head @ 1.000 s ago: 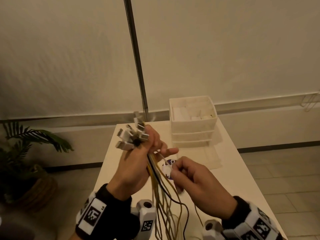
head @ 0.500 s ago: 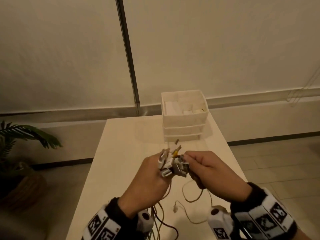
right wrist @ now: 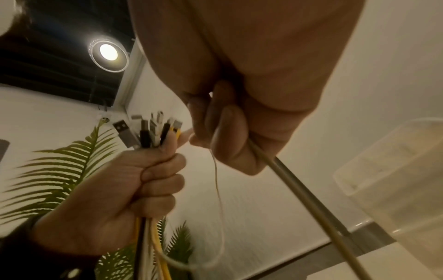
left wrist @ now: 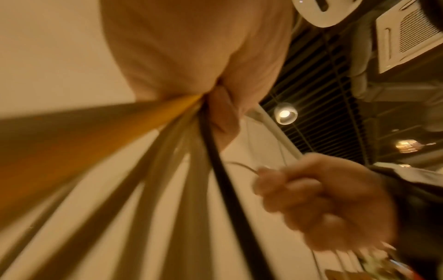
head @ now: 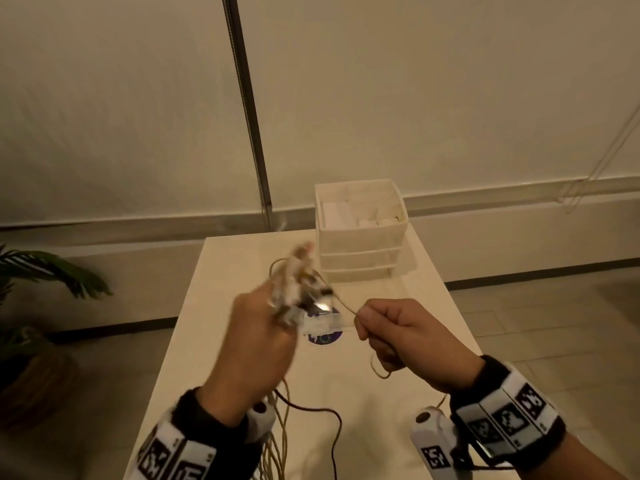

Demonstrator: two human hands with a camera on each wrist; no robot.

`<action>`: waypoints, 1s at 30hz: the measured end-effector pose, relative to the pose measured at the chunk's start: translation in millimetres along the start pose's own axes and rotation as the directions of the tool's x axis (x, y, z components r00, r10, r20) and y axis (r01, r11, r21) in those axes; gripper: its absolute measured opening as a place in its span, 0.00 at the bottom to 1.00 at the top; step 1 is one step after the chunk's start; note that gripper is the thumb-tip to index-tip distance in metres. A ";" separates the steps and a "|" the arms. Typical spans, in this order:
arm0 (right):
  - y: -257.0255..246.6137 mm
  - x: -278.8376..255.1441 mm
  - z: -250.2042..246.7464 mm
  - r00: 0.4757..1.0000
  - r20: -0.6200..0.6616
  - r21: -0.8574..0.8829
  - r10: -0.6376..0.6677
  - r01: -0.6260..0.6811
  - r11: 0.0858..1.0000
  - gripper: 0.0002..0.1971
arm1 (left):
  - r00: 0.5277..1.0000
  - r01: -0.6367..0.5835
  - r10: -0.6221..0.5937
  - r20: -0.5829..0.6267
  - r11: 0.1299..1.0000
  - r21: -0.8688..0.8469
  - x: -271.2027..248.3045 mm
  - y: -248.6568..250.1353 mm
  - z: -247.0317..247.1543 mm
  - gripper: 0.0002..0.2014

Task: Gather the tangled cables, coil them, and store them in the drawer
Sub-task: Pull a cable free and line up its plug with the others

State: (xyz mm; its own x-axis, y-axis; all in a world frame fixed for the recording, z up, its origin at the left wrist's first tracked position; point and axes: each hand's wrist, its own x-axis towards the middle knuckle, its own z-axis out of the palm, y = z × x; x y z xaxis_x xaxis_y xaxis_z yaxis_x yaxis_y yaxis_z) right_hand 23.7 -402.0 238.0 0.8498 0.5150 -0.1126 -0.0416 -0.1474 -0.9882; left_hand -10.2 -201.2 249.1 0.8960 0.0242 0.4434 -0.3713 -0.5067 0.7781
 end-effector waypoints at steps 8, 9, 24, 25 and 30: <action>-7.4 -1.1 -7.3 0.995 0.102 0.116 -0.008 -0.003 0.993 0.16 | 1.000 0.017 -0.017 -0.002 0.996 0.086 1.9 -3.9 4.9 0.19; -4.4 -4.2 -11.1 0.995 0.096 0.100 -0.008 -0.002 0.995 0.15 | 0.989 0.111 -0.108 -0.099 0.993 0.032 5.6 -12.6 -4.7 0.16; -0.9 7.8 -3.3 0.990 0.138 0.169 -0.039 0.016 0.986 0.14 | 0.983 -0.068 0.034 0.180 0.979 0.190 4.2 13.5 16.7 0.20; 1.7 5.4 -5.4 0.989 0.140 0.173 -0.045 0.020 0.985 0.14 | 0.993 -0.042 0.017 0.120 0.977 0.209 5.4 12.6 12.4 0.19; 32.0 -17.3 -20.3 0.997 0.062 0.223 0.035 -0.048 0.974 0.17 | 0.897 0.334 -0.246 -0.366 0.921 0.199 25.6 -27.6 -37.6 0.21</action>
State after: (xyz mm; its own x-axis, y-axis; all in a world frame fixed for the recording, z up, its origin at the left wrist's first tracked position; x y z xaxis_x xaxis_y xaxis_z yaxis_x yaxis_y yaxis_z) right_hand 18.4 -432.8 210.5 0.8135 0.5610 -0.1532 -0.1981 0.0198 -0.9800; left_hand 13.8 -154.3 255.7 0.8062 0.4621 0.3694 0.0055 -0.6302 0.7764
